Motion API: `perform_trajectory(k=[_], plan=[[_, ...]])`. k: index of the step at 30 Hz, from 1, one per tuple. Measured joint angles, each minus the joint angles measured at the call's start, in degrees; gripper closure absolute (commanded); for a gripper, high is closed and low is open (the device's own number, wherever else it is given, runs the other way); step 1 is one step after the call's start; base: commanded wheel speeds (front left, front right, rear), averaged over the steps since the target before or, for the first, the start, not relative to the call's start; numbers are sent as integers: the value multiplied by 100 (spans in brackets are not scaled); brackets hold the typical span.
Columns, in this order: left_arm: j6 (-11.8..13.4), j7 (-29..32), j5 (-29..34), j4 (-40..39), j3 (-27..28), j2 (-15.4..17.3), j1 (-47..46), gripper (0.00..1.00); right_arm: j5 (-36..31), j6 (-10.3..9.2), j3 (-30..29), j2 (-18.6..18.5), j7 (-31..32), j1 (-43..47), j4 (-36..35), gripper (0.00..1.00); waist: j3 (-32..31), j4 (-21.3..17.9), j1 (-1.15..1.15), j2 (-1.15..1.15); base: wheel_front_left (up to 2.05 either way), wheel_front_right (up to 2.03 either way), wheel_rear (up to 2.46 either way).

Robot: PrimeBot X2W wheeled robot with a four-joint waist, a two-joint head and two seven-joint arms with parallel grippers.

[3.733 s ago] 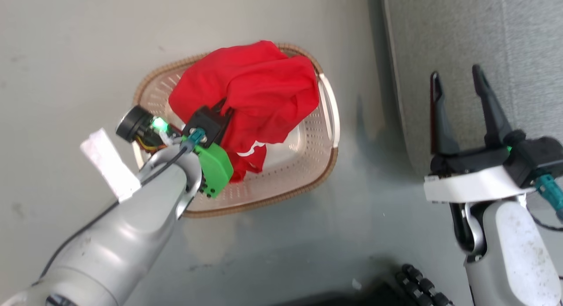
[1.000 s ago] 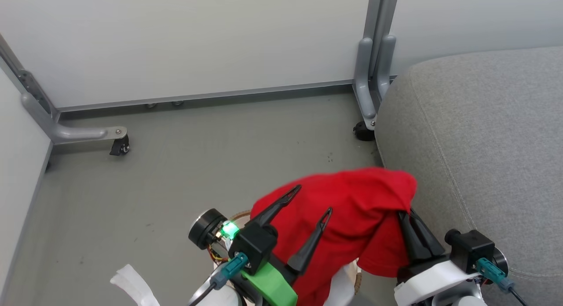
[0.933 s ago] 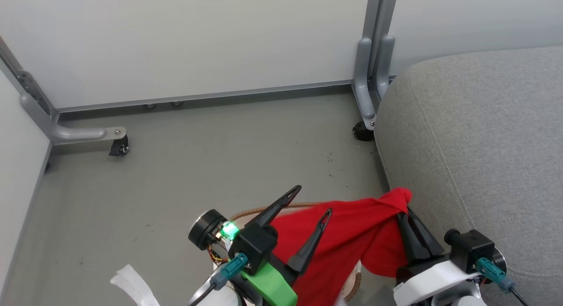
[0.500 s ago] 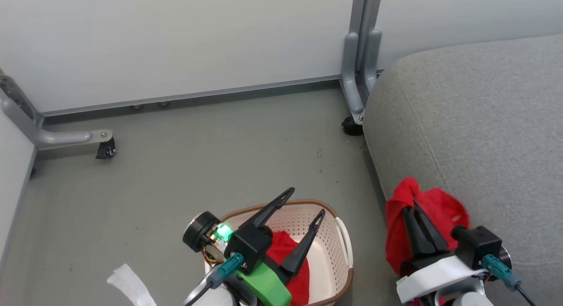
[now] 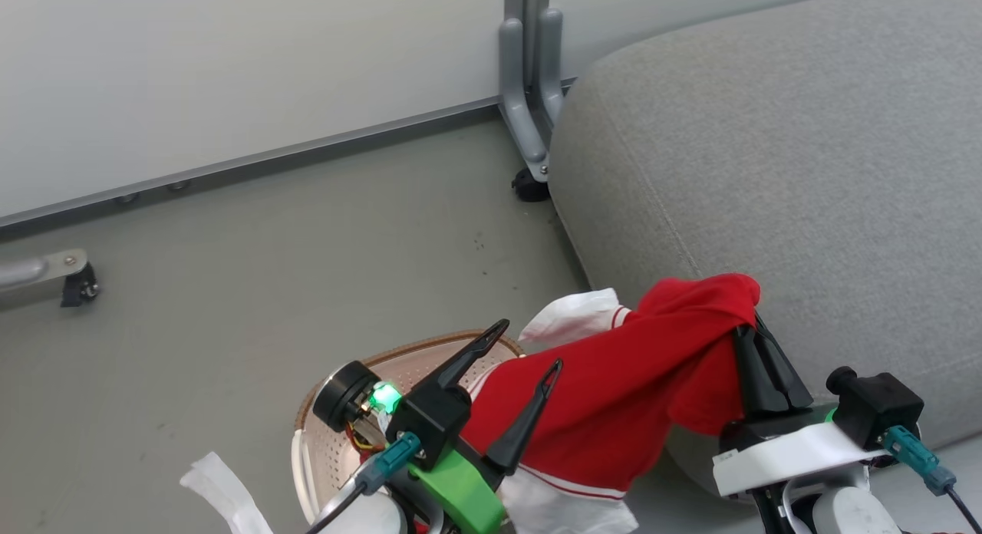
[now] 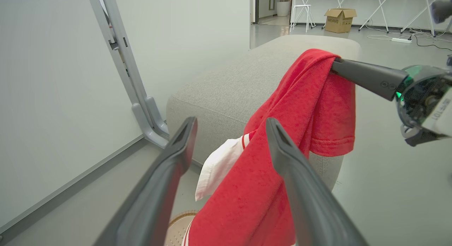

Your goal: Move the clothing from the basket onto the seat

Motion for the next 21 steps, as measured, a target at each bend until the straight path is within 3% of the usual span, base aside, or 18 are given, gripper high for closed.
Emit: perform_trajectory(k=[12,17,21], plan=[[-105,210,110,-172,-126,59,-359,0,38,-1,-162,3,0,-374,-503,100,617,-838,0,0,0,0,0],[-209,360,245,-290,-222,91,-625,0,-165,0,-609,-85,0,-1352,-896,100,1045,-927,0,0,0,0,0],[-269,515,313,-397,-252,158,-847,0,-89,0,-1344,-366,0,-2558,-1057,100,1465,-903,0,0,0,0,0]])
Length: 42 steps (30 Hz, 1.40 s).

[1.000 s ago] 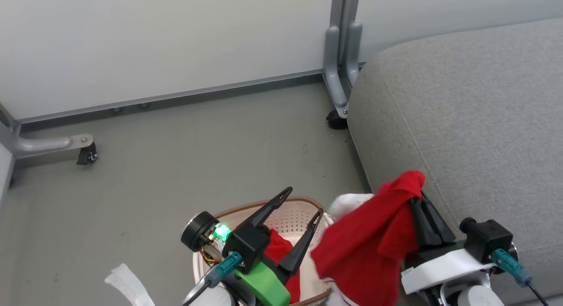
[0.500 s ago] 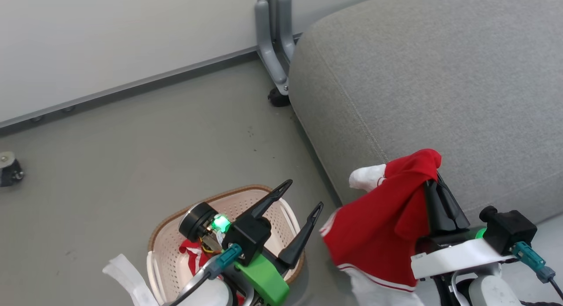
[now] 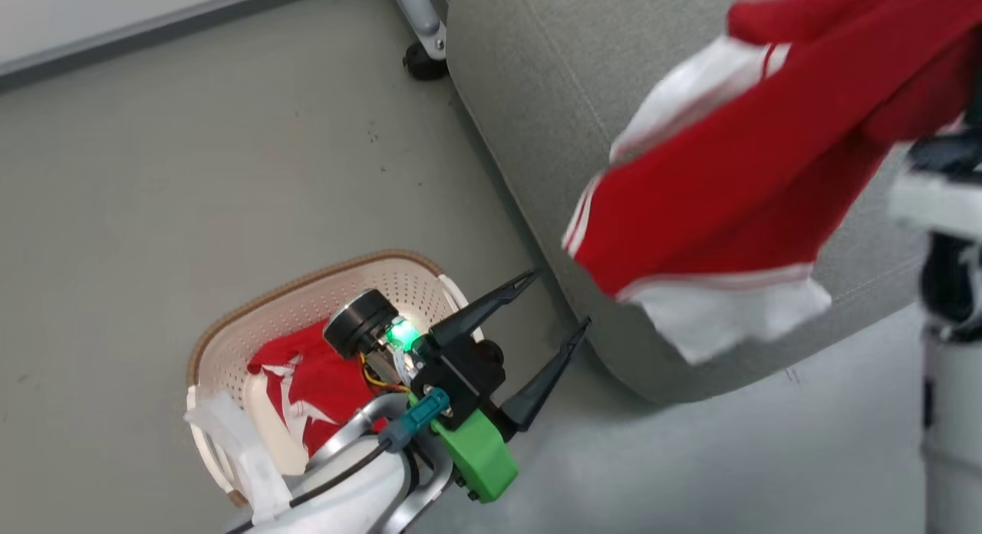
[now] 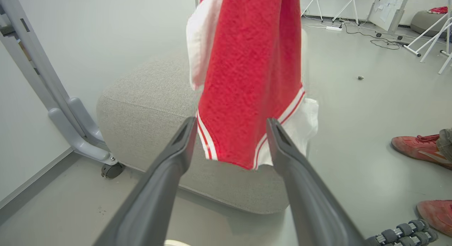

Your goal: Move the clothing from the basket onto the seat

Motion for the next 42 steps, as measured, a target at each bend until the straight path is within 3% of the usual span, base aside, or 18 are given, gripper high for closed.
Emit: perform_trajectory(k=[4,9,12,16,20,21,22,23,26,29,32,42], plan=[[-65,149,109,-120,-27,115,-230,0,-75,-2,-795,-474,-1,-1423,77,100,442,91,0,0,0,0,0],[-46,304,294,-337,43,233,-539,0,-160,1,-1128,-1251,-2,-2774,528,100,1020,261,1,0,0,0,0],[-38,365,372,-422,82,301,-748,0,-307,1,-1276,-1556,-2,-3096,973,100,1385,361,1,0,0,0,0],[-37,387,434,-561,101,293,-928,0,-486,2,-1496,-1595,-1,-3125,1696,100,1863,492,1,0,0,0,0],[-58,378,455,-525,57,252,-1010,0,-467,1,-1979,-1288,-1,-2855,2718,100,2278,625,2,0,0,0,0],[-64,357,454,-499,41,233,-1009,0,-469,1,-2111,-1191,-1,-2750,3099,83,2368,663,1,0,0,0,0],[-65,334,442,-465,40,210,-1009,0,-468,2,-2196,-1105,0,-2654,3440,14,2442,703,2,0,0,0,0],[-68,323,433,-439,35,183,-1008,0,-487,2,-2313,-1049,0,-2575,3635,0,2487,744,2,0,0,0,0],[-64,209,393,-337,21,154,-999,0,-617,1,-2675,-956,-1,-2345,3943,0,2572,895,1,0,0,0,0],[-19,22,391,-204,30,105,-985,0,-556,1,-2813,-638,0,-1961,3858,0,2539,1014,2,0,0,0,0],[21,-297,372,-109,58,4,-958,0,-624,1,-2458,-520,-1,-1313,3518,0,2407,1092,1,0,0,0,0],[482,-1131,-165,488,694,-226,-76,0,-439,3,70,-62,-1,990,2109,0,1561,1323,0,0,0,0,0]])
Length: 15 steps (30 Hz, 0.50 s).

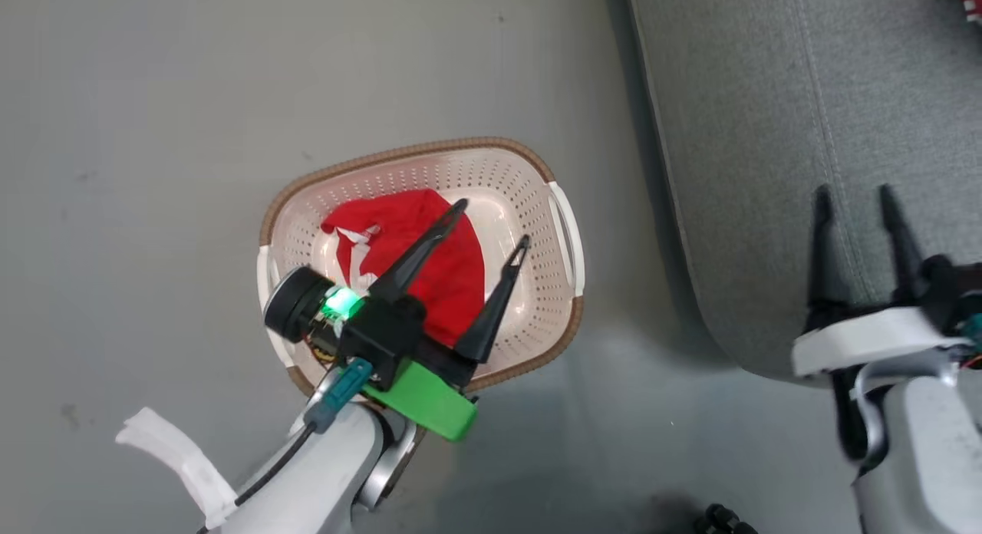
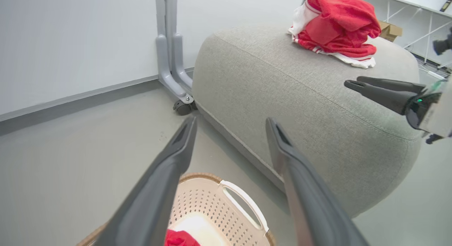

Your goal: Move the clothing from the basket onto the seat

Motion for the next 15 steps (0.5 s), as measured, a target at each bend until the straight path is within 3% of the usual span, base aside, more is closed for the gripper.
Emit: perform_trajectory(k=[3,8,15], plan=[[122,-21,-203,115,412,-155,427,0,33,0,671,109,1,361,-200,0,-340,97,0,0,0,0,0],[179,-30,10,136,1074,-313,1142,0,231,0,1674,288,0,806,-519,0,-976,280,0,0,0,0,0],[216,-31,386,-123,1992,-628,2310,0,305,0,2081,338,0,1556,-1023,0,-1972,493,0,0,0,0,0]])
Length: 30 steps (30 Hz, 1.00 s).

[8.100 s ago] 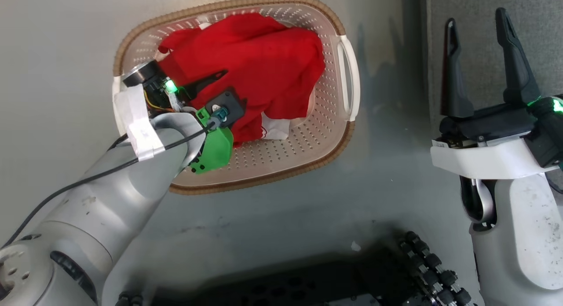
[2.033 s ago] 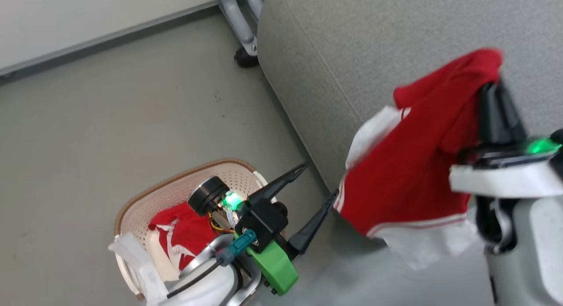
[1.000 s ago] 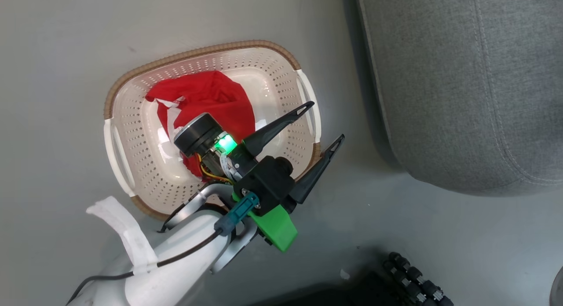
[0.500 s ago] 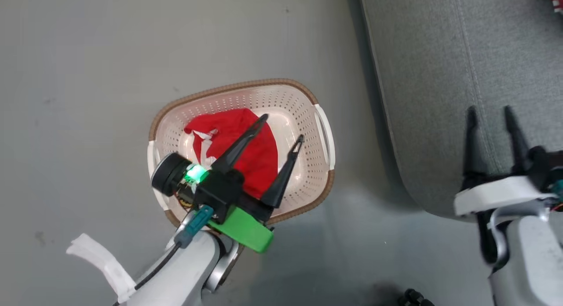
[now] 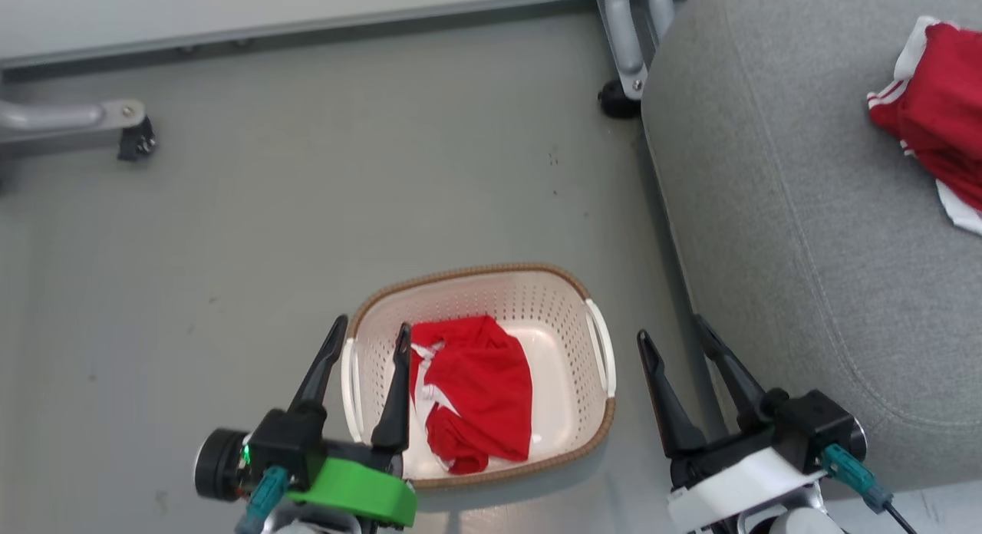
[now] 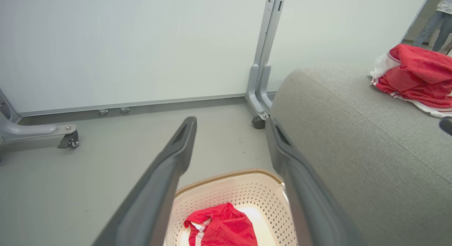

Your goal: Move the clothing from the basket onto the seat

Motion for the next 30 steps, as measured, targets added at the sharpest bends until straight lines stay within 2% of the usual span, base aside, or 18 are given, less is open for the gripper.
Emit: perform_trajectory(k=[6,13,19,30], plan=[[16,-8,425,-558,715,-221,877,0,-214,-1,-171,-24,0,559,-310,0,-830,122,0,0,0,0,0],[-145,-9,592,-914,1377,-445,1896,0,-380,-1,-328,-69,0,1061,-409,0,-1573,165,0,0,0,0,0],[-263,-8,768,-924,1485,-566,2409,0,-394,-1,-530,-44,0,1406,-436,0,-1931,132,0,0,0,0,0],[-335,-8,781,-904,1503,-587,2462,0,-431,0,-566,-4,0,1498,-425,0,-2042,147,0,0,0,0,0]])
